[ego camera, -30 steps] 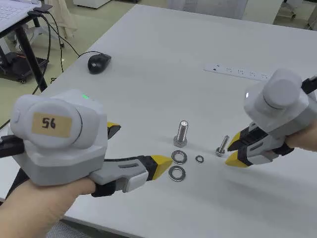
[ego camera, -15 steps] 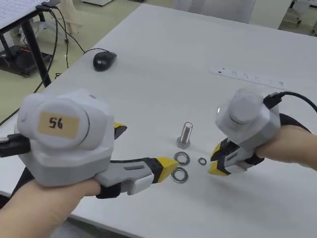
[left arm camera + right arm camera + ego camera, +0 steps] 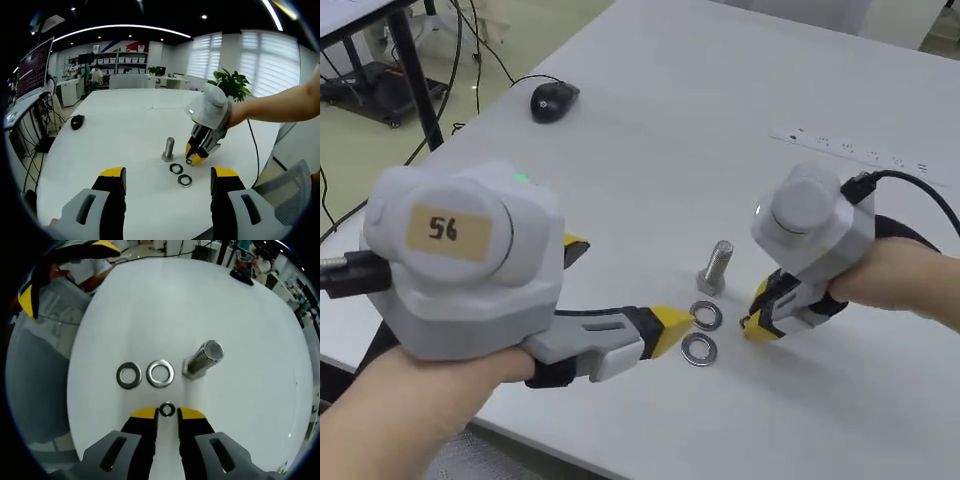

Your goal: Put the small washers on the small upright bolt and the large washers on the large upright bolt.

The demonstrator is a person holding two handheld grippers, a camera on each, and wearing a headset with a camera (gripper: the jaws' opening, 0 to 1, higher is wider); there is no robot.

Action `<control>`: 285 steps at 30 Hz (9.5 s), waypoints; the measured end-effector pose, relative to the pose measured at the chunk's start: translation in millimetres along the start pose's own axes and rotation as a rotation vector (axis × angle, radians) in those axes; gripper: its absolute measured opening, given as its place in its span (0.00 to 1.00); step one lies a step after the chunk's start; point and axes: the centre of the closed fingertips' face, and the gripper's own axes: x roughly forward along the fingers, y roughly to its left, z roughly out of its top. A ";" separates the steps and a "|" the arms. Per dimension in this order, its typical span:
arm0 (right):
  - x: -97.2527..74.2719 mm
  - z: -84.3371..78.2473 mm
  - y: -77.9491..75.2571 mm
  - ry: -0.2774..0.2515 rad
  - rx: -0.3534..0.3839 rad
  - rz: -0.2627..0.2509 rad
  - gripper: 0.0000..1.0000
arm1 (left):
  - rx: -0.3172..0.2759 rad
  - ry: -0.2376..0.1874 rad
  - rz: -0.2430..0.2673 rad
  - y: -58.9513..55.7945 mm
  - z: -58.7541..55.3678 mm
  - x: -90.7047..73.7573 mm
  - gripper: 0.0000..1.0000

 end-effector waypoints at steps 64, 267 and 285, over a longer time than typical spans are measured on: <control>-74.5 -28.5 -24.6 -0.003 -0.003 -0.120 0.12 | 0.032 0.001 0.013 -16.0 3.8 -2.4 0.68; -23.6 41.9 -29.7 -0.025 -0.121 -0.029 0.25 | 0.090 0.028 0.016 -5.2 -5.3 -9.7 0.67; -31.2 25.1 14.7 -0.063 -0.065 -0.021 0.25 | 0.117 0.010 0.002 -18.2 -0.3 -15.7 0.67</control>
